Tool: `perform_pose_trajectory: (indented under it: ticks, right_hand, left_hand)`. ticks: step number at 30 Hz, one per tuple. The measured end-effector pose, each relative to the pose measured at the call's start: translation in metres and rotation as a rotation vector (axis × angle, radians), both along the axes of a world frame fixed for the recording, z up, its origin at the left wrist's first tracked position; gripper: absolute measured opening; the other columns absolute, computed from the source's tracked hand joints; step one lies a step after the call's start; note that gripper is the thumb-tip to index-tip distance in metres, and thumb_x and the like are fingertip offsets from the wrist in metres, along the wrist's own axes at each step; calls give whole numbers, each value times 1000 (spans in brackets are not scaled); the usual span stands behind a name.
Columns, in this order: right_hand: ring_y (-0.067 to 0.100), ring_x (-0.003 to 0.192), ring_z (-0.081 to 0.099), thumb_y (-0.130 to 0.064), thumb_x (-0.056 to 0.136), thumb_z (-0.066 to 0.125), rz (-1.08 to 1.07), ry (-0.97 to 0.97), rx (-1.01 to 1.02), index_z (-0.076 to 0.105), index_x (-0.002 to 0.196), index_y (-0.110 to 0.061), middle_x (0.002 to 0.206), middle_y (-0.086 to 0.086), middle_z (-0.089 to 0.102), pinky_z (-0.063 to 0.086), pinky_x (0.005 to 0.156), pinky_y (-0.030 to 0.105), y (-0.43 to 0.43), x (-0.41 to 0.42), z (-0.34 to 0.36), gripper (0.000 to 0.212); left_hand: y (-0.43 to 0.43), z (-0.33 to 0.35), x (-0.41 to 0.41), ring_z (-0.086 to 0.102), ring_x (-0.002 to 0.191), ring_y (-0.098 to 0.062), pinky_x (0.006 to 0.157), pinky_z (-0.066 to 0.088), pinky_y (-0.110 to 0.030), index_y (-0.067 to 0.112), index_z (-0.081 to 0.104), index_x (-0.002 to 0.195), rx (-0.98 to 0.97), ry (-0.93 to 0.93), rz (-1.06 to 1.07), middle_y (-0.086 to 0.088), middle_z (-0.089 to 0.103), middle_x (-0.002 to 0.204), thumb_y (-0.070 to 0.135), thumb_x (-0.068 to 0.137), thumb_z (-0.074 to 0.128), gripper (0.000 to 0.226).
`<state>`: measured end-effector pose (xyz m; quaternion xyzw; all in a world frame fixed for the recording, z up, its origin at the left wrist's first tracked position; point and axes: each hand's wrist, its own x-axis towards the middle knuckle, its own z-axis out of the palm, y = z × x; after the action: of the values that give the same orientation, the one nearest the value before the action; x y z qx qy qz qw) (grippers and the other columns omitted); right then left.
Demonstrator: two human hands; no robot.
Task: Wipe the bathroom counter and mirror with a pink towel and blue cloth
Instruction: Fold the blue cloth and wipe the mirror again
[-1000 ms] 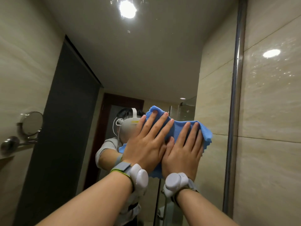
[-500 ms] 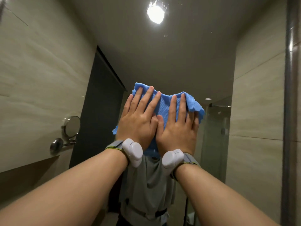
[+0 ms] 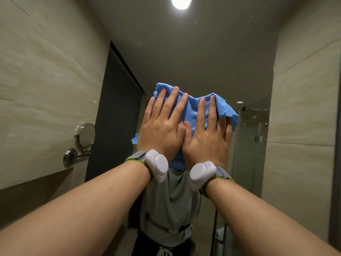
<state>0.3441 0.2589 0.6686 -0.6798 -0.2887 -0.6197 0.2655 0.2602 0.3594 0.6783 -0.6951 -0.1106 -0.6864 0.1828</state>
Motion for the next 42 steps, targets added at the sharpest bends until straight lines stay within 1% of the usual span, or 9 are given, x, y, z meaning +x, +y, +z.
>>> perform_pose_trajectory:
  ticks: [6, 13, 17, 23, 27, 29, 32, 34, 42]
  right_hand:
    - [28, 151, 18, -51, 102, 17, 20, -10, 4, 10, 160, -18, 167, 4, 5, 11, 122, 48, 5, -3, -18, 67]
    - [28, 151, 16, -51, 102, 16, 25, 3, -36, 6, 160, -19, 167, 4, 3, 11, 122, 49, 11, -9, -43, 67]
    - [29, 148, 23, -52, 102, 21, 13, 8, -62, 7, 160, -19, 167, 4, 3, 13, 121, 49, 16, -16, -63, 68]
    - [28, 152, 9, -55, 102, 20, -9, 22, -96, 4, 160, -18, 167, 5, -1, 7, 122, 49, 28, -24, -88, 71]
    - [28, 153, 6, -56, 101, 23, -11, 47, -101, 2, 160, -17, 167, 4, -1, 7, 123, 49, 29, -28, -88, 73]
    - [28, 153, 9, -57, 101, 23, 15, 36, -103, 2, 160, -18, 168, 3, 0, 7, 122, 47, 32, -33, -81, 74]
    - [30, 145, 26, -59, 99, 30, 41, 18, -103, 4, 160, -18, 167, 0, 5, 9, 119, 44, 38, -38, -74, 77]
    - [33, 140, 33, -58, 99, 29, 39, 11, -109, 5, 160, -18, 167, 1, 6, 10, 118, 45, 45, -44, -68, 77]
    - [35, 139, 38, -57, 100, 24, 19, 19, -93, 5, 160, -17, 167, 2, 3, 12, 118, 47, 70, -64, -49, 75]
  left_hand:
    - [5, -17, -4, 17, 159, -29, 128, 15, -50, 21, 32, 161, 17, 11, -17, -6, 26, 169, 32, 102, 40, 60]
    - [12, -42, -12, 17, 158, -29, 129, 13, -48, 20, 34, 160, 21, 28, -13, -7, 26, 169, 34, 103, 36, 59]
    - [19, -63, -18, 14, 159, -29, 129, 12, -48, 20, 31, 161, 10, 55, -1, -7, 24, 170, 36, 103, 34, 60]
    - [31, -90, -28, 9, 160, -26, 130, 5, -45, 22, 27, 162, -25, 66, 7, -5, 20, 171, 36, 101, 39, 64]
    - [32, -91, -29, 9, 160, -25, 130, 3, -44, 24, 27, 162, -63, 58, -15, -3, 21, 171, 35, 101, 39, 64]
    - [36, -86, -33, 11, 160, -26, 130, 4, -44, 24, 29, 161, -104, 13, -37, -3, 23, 170, 33, 101, 39, 62]
    - [43, -78, -38, 10, 160, -24, 130, 7, -46, 26, 28, 162, -150, -27, -51, -1, 22, 171, 32, 102, 38, 61]
    - [52, -74, -44, 10, 160, -24, 130, 8, -47, 26, 27, 162, -150, -28, -50, -1, 22, 171, 31, 103, 37, 60]
    - [79, -60, -63, 9, 160, -25, 129, 11, -50, 24, 28, 162, -60, 23, -8, -2, 21, 171, 33, 103, 36, 60]
